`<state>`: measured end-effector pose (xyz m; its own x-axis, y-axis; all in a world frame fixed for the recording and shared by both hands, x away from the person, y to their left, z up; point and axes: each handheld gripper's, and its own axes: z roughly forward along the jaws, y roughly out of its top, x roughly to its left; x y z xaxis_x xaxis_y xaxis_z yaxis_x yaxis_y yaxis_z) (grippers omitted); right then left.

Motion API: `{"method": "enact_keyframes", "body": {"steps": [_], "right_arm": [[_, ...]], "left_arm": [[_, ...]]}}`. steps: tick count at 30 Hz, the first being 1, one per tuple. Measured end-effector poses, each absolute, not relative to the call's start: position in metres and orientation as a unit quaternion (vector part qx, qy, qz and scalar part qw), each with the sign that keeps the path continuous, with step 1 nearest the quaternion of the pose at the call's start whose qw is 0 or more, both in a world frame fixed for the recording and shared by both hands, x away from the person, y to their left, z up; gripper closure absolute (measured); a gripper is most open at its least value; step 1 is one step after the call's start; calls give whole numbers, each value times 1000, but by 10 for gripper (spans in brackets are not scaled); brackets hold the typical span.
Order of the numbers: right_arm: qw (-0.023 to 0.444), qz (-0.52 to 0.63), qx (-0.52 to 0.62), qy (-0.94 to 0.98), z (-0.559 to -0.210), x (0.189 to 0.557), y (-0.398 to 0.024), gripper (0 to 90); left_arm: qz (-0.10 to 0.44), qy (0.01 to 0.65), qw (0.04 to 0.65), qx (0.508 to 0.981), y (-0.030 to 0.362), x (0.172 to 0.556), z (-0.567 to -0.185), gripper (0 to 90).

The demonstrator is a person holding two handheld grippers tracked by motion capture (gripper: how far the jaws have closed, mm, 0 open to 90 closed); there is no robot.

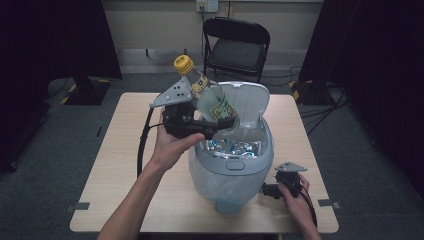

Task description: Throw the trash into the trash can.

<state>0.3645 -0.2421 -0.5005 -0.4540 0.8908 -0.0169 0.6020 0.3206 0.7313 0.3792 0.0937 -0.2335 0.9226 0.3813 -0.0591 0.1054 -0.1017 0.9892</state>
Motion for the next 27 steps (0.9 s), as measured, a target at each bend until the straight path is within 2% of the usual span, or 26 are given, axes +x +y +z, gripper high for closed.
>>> {"method": "enact_keyframes", "body": {"steps": [14, 17, 18, 19, 20, 21, 23, 27], "right_arm": [[215, 336, 476, 784, -501, 364, -242, 95], [216, 336, 476, 784, -501, 364, -242, 96], [216, 336, 476, 784, -501, 364, -242, 96], [215, 336, 476, 783, -501, 364, -242, 96], [216, 336, 476, 784, -501, 364, -242, 96], [216, 336, 476, 783, -501, 364, -242, 96], [218, 336, 475, 784, -501, 364, -242, 101], [220, 336, 475, 783, -501, 363, -242, 101]], "left_arm": [[94, 174, 619, 760, 86, 390, -246, 269], [99, 177, 596, 777, 81, 391, -251, 283], [98, 177, 599, 775, 81, 392, -252, 309], [74, 172, 622, 760, 85, 393, -253, 419], [65, 174, 636, 749, 87, 394, -251, 442], [72, 177, 642, 743, 89, 393, -247, 384], [82, 176, 634, 749, 92, 392, -244, 350], [83, 182, 632, 748, 97, 393, -247, 349]]}}
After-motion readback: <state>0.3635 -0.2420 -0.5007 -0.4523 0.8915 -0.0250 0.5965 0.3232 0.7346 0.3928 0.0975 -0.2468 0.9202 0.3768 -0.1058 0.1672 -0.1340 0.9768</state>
